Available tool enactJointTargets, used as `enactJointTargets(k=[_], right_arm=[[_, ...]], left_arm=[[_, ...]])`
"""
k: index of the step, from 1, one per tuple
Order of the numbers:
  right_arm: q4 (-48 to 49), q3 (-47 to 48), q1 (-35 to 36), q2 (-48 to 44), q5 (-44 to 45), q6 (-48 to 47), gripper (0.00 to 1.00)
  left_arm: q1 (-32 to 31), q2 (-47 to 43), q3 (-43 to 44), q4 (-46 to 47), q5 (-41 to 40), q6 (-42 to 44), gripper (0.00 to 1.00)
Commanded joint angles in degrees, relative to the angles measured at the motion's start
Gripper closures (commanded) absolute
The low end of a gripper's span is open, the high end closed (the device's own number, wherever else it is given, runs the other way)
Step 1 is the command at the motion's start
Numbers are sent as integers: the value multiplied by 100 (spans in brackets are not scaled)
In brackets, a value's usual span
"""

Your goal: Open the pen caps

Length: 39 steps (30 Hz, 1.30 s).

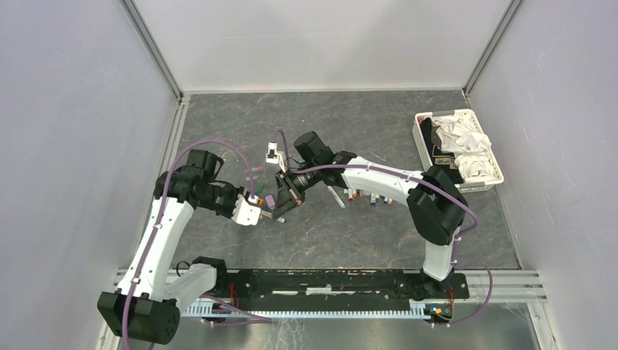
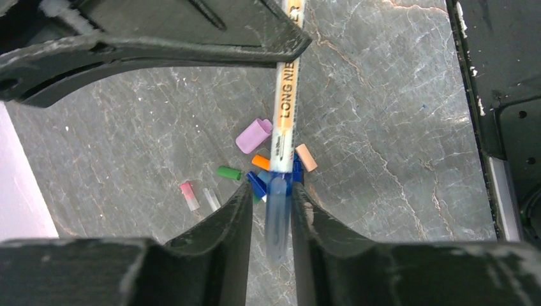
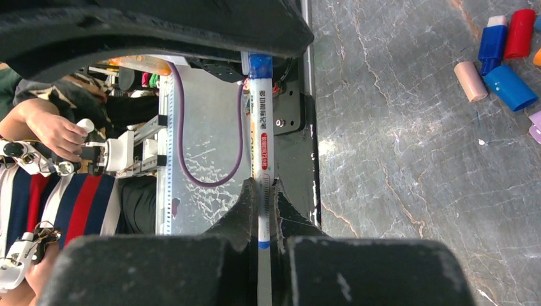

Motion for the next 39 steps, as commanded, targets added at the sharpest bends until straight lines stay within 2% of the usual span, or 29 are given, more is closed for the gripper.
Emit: enactJointTargets(k=[1,4,5,6,7,8,11,13,18,22,24,27,29,30,33,34,35,36,39], right_arm=[[309,345,5,77,-253,194,100],[370,381,-7,119,-297,272,100],[398,381,-18,115,-297,305,100],[425,388,-12,119,-300,327,100],[441,390,-7,133,-306,336,100],[478,420,2,173,-225,423,79],[763,454,103,299,-237,675,54],[920,572,199,433,-292,854,50],[1888,608,321,664,-388,1607,48],[2029,811,341,855,-394,1844,53],[2075,934,341,943,-393,1958,59],[2265,1066,340,1084,-353,2217,74],[2260,1188,339,1195,-334,2333,96],[2227,1228,340,1237,-332,2368,100],[2176,1219,340,1288,-354,2376,100],[2162,1208,345,1286,-366,2372,100],[2153,1215,340,1299,-371,2375,100],[2152,1229,340,1299,-391,2390,100],[2170,1250,340,1312,-409,2415,100]], left_arm=[[-139,-55,-77,25,-104,264,69],[-206,-77,-106,25,-205,262,81],[-218,-80,-116,25,-244,276,86],[-220,-88,-117,38,-275,281,96],[-221,-103,-124,64,-284,267,97],[-229,-168,-133,88,-254,293,98],[-251,-206,-151,109,-172,308,98],[-256,-220,-148,113,-115,280,98],[-265,-271,-131,221,17,124,98],[-269,-291,-120,242,69,145,98],[-273,-294,-118,246,114,149,98],[-303,-343,-134,194,91,264,98],[-325,-357,-151,152,43,349,98],[-333,-350,-153,128,11,374,98],[-364,-357,-176,43,-66,522,96],[-369,-366,-193,35,-72,543,85],[-378,-378,-208,39,-75,558,70],[-394,-386,-213,36,-69,585,62],[-441,-374,-204,40,-99,653,59]])
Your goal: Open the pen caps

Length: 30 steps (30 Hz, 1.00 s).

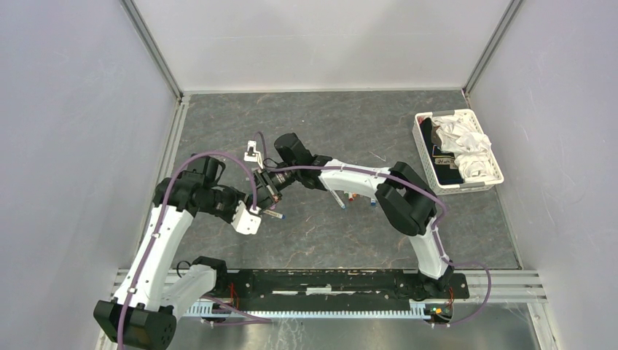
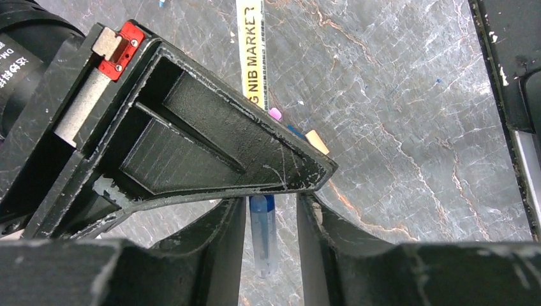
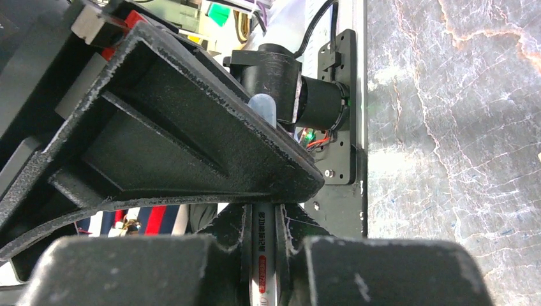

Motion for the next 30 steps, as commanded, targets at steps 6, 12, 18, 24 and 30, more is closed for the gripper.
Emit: enactJointTargets(k=[6,12,18,24,30], right_arm=[[526,359,5,99,89,325,100],[109,538,-63,296,198,39,100],[-787,649,-220,430,639,-772,100],[-704,1077,-229,762,783,-721,100],[-1356,-3733,-417,-2201,1469,-2293,100]], left_arm=[[-261,49,-49,-136,167,405,82],[-335,59,-103,-159,9,558,98],[-339,97,-38,-185,89,606,98],[-347,216,-6,-17,154,505,98],[1509,735,269,519,-1807,833,98]])
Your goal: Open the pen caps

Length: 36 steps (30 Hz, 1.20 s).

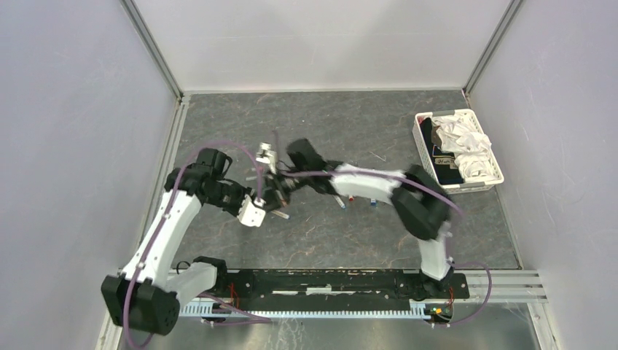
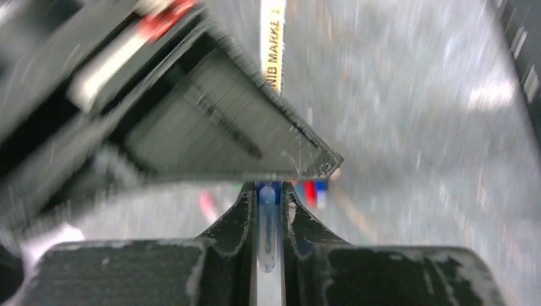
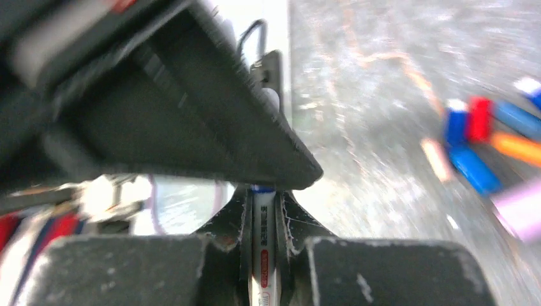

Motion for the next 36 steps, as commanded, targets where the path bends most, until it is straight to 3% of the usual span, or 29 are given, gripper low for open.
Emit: enactJointTargets(k=[1,2,4,5,7,8,13,14,15,18,24,25,27,29,36], right_arm=[[1194,-5181,-301,-3097,1189,381,100],[1758,-5519,-357,-3270,1047,692,100],[657,-4684,-362,-2870,774,-11,100],[77,-4261,-353,-2727,789,-334,100],[-57,-3951,-377,-2723,782,-351,100],[-12,-3852,-413,-2732,762,-313,100],[-599,-2769,-418,-2260,582,-539,98],[-626,-2568,-400,-2136,571,-520,83],[-645,-2315,-375,-2017,579,-490,75],[-738,-1722,-261,-1648,537,-464,64],[-95,-1593,-169,-1517,380,-50,70],[20,-1587,-167,-1502,360,47,67],[229,-1614,-156,-1492,289,196,51],[631,-1674,-162,-1502,240,329,44],[1408,-1629,-129,-1470,219,785,41]], left_arm=[[2936,558,570,-340,-688,1739,98],[3190,807,741,-1264,-374,2778,98],[2342,532,795,-1342,172,2091,98],[1414,265,646,-896,73,1319,98],[365,-106,312,-454,-269,600,98],[204,-211,240,-453,-308,539,98],[97,-303,230,-882,-458,854,98],[96,-367,138,-855,-488,927,98],[92,-437,69,-814,-462,985,98],[79,-503,41,-742,-218,935,98],[71,-380,115,-645,-11,613,98],[70,-384,106,-642,47,598,98],[70,-383,85,-629,133,569,98],[70,-352,111,-605,207,464,98],[60,-287,141,-688,487,423,98]])
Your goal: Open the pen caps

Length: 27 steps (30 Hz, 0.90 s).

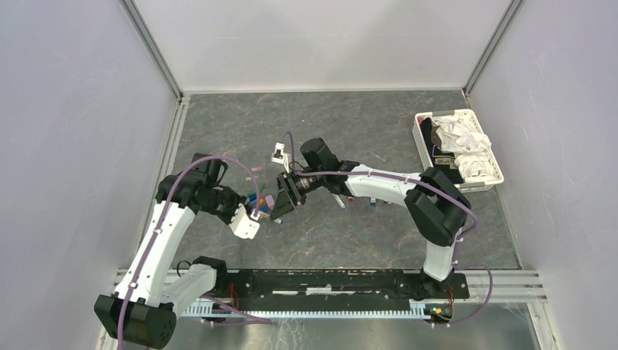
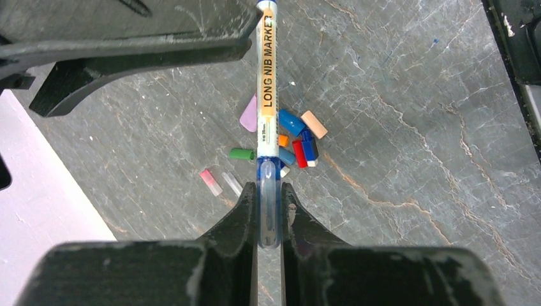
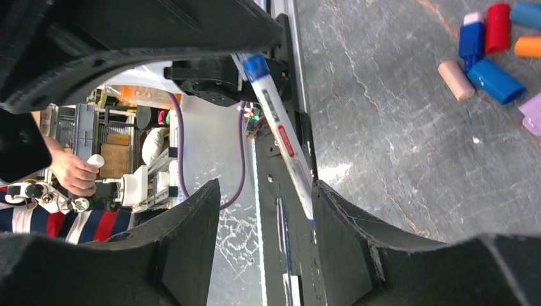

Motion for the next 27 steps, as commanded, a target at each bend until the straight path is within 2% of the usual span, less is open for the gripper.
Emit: enactJointTargets(k=[1,7,10,14,16,19,20,21,22,24,27], right_arm=[[803,277,85,16,-198,393,41],[189,678,250,323,-168,-104,41],[290,675,282,351,-156,-20,52],[222,694,320,304,-147,-81,55],[211,695,327,273,-146,-89,63],[220,693,324,220,-186,-55,91],[220,693,321,208,-198,-39,99],[234,700,326,192,-236,-1,100],[260,707,331,200,-270,64,100],[246,806,324,252,-364,162,100],[161,921,325,338,-419,196,100]], left_arm=[[8,46,111,-32,400,-312,98],[8,352,496,-54,710,-780,98],[8,381,594,-48,840,-915,98],[8,446,721,-30,950,-1199,98],[9,462,721,-29,970,-1213,98],[8,426,674,-15,1024,-1207,97],[8,421,662,-8,1018,-1205,89],[8,386,642,1,992,-1175,71],[8,356,594,-3,975,-1083,64],[4,217,466,-8,920,-772,36],[-20,44,290,144,862,-506,34]])
